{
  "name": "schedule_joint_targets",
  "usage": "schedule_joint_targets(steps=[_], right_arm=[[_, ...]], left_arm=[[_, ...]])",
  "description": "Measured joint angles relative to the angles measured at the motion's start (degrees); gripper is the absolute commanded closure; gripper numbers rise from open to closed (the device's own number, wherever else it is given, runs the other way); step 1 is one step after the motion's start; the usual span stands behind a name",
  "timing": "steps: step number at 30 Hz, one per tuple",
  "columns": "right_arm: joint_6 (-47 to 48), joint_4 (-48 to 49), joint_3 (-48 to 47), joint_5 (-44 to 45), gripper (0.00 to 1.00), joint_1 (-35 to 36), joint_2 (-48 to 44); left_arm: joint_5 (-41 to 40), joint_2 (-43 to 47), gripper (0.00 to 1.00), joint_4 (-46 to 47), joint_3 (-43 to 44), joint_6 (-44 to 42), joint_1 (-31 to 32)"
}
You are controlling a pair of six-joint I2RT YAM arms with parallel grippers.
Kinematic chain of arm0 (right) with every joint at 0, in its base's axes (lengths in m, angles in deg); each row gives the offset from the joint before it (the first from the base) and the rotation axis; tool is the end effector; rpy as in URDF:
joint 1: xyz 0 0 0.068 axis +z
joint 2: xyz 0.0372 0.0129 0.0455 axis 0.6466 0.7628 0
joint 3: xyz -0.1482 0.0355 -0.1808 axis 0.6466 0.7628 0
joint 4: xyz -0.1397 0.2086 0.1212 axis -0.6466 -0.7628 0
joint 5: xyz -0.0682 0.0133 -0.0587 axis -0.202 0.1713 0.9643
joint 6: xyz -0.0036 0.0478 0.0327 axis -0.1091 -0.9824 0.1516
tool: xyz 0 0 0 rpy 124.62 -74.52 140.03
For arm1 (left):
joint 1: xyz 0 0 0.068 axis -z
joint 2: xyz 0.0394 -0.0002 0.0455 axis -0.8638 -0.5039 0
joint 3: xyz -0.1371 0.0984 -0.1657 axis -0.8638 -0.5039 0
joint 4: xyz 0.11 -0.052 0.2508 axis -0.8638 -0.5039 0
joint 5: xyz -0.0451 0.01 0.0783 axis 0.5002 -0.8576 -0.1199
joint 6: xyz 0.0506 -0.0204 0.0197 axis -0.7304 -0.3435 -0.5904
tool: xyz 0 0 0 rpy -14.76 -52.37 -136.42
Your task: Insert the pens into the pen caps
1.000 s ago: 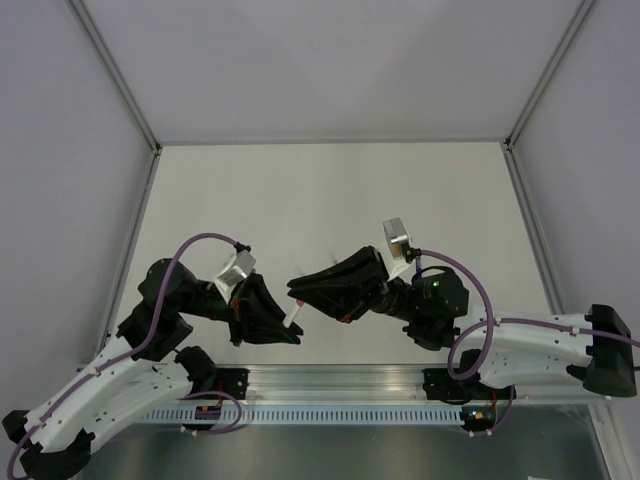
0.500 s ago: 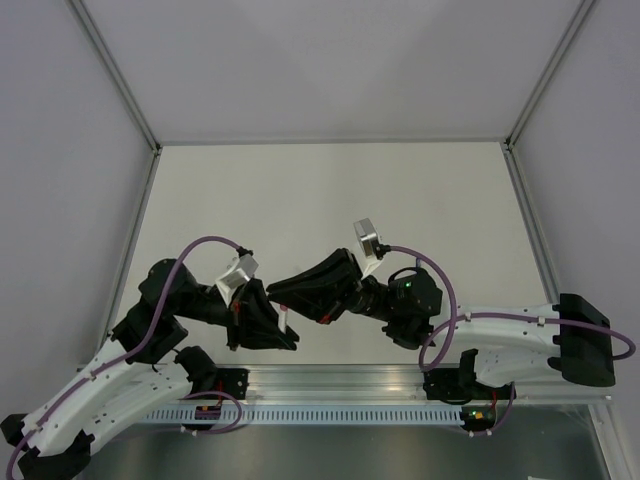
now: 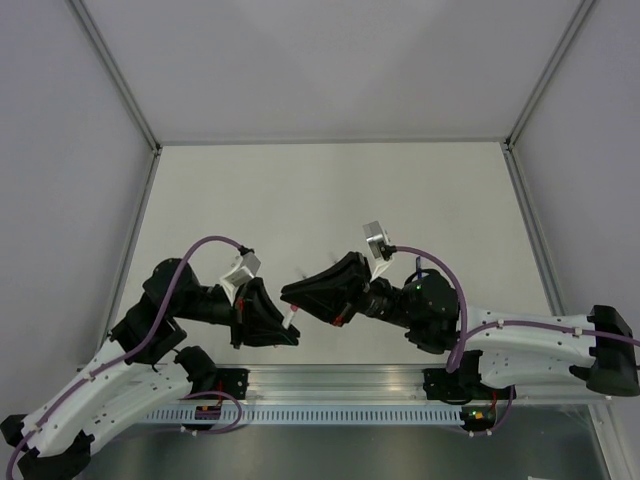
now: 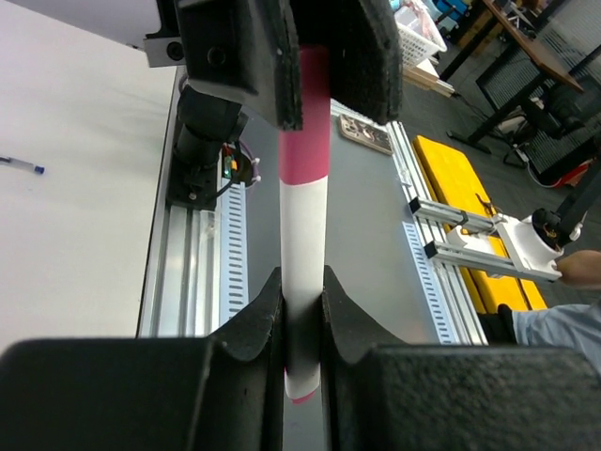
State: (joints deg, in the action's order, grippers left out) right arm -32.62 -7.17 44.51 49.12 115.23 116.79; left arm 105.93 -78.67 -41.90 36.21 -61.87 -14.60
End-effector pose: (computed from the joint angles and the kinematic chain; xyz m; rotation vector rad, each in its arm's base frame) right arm 0.0712 0.2815 0.3313 -0.5621 1.1485 1.7113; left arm 0.0965 -0.1437 0.3472 1.0817 1.5162 -1.6237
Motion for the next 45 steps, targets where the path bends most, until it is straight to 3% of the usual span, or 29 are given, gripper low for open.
schedule_joint_targets(steps=[2,3,9,14,19,23,30,37,41,45], right_arm=[[0.76,-4.02,-0.37,0.9,0.71,0.37,-1.9],[1.01,-6.78,-0.66,0.96,0.6,0.7,-2.54],[3.87,-22.51,-5.16,3.63,0.36,2.01,-3.72],[5.51,-33.94,-9.07,3.3,0.27,-1.31,-3.74],[6.62,-45.79,-9.03,7.04,0.25,-3.61,-7.06],[6.45,-53.07,-6.97,16.31,0.24,-3.87,-18.82],[4.26,-64.3,-1.95,30.88,0.23,-3.93,-43.78],[2.51,-74.9,3.43,38.77,0.23,-3.93,-54.31],[1.97,-76.48,3.85,39.98,0.23,-3.93,-55.39],[1.22,-77.57,3.82,40.79,0.22,-3.93,-52.52]], left_arm=[[-0.11,-0.33,0.98,0.17,0.0,-0.39,0.0],[-0.87,-0.66,0.98,1.57,0.0,-0.59,-0.02],[-6.45,-1.05,0.98,6.86,-1.44,-1.07,-1.2],[-10.82,-1.6,0.98,11.72,-3.61,-1.29,-1.42],[-13.7,-2.03,0.98,15.28,-6.29,-1.27,-1.46],[-18.67,-4.72,0.98,16.76,-8.72,-0.59,-1.46],[-36.04,-25.14,0.98,13.7,-6.95,5.07,-2.8],[-43.71,-41.18,0.98,11.85,-6.86,12.2,-7.19],[-51.67,-40.76,0.95,7.13,-7.06,15.85,-7.58],[-57.51,-32.76,0.9,5.62,-11.32,20.9,-8.44]])
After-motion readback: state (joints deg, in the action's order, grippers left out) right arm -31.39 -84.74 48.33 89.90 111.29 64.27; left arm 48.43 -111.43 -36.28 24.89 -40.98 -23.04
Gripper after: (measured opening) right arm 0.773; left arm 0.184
